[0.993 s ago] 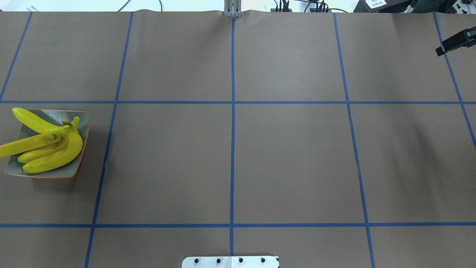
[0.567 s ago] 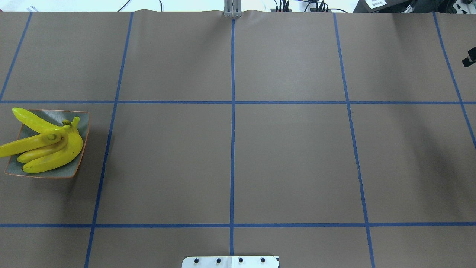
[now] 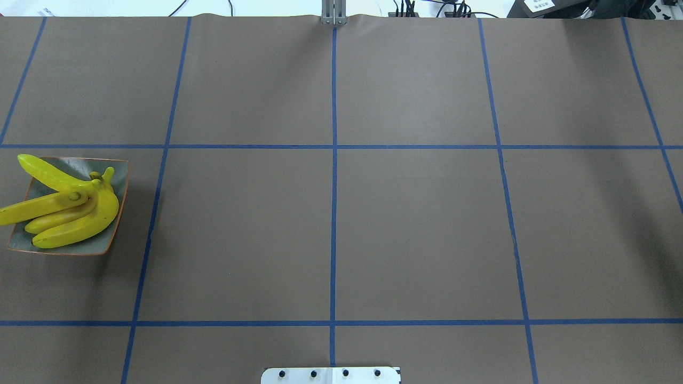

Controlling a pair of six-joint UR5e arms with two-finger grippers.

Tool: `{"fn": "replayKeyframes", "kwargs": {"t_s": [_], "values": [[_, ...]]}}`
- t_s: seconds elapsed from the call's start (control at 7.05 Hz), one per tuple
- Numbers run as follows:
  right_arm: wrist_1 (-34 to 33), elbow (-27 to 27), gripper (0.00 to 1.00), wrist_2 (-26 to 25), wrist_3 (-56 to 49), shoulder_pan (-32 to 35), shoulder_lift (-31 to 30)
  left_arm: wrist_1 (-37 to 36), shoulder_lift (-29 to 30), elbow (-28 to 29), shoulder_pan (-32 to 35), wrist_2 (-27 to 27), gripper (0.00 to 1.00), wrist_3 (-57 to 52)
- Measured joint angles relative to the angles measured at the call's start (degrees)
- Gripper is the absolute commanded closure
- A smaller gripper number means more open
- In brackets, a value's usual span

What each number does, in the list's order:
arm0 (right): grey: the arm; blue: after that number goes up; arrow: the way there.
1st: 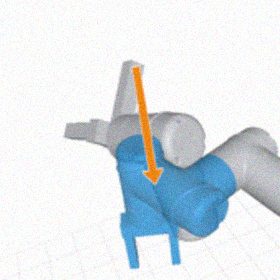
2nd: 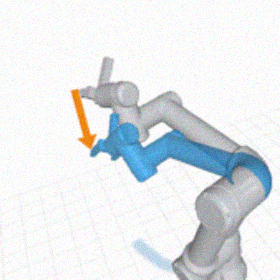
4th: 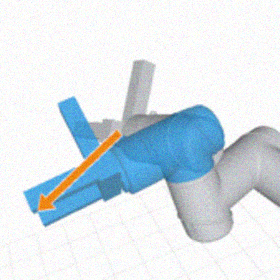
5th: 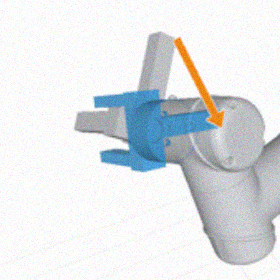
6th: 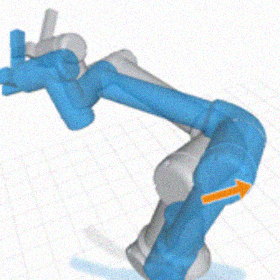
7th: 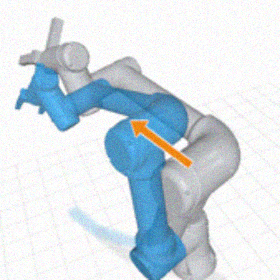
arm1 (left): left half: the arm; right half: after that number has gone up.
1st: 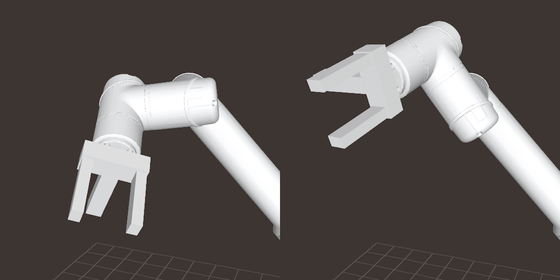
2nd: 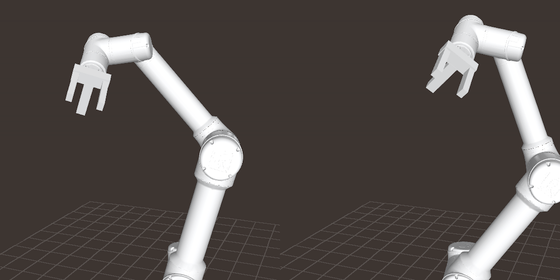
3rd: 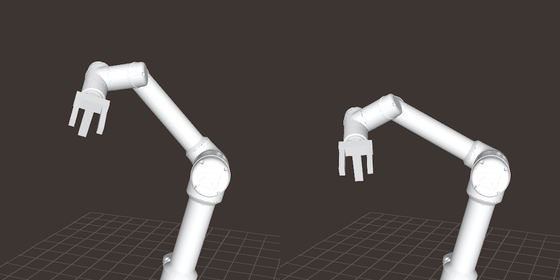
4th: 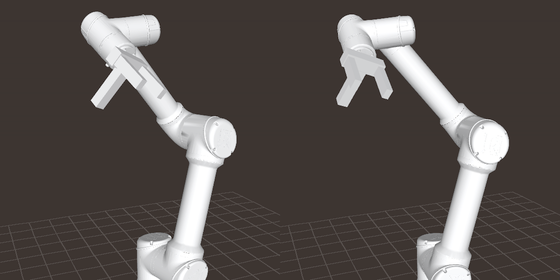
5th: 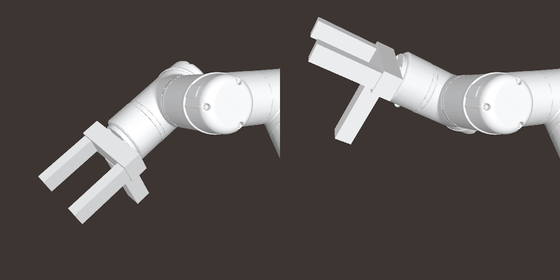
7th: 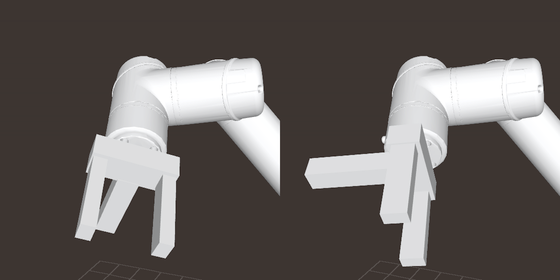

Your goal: Transfer all bananas from basket to plate

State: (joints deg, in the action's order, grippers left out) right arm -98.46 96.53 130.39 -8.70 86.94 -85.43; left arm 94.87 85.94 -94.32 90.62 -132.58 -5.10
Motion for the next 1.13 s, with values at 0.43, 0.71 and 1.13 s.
{"fn": "replayKeyframes", "kwargs": {"t_s": [0.43,0.71,1.13], "values": [[0.2,-0.2,0.0,-0.4,-1.4,2.4,-4.7,-0.5,-1.3,-0.1,0.4,-0.1,0.0,-0.7],[0.2,-0.1,0.0,-0.4,-1.2,4.4,-5.9,-0.3,-2.4,-0.8,0.4,0.2,0.0,-0.9],[0.2,-0.1,0.0,-0.3,0.0,5.4,-6.1,-0.3,-3.4,-1.7,0.4,0.1,0.0,-0.9]]}}
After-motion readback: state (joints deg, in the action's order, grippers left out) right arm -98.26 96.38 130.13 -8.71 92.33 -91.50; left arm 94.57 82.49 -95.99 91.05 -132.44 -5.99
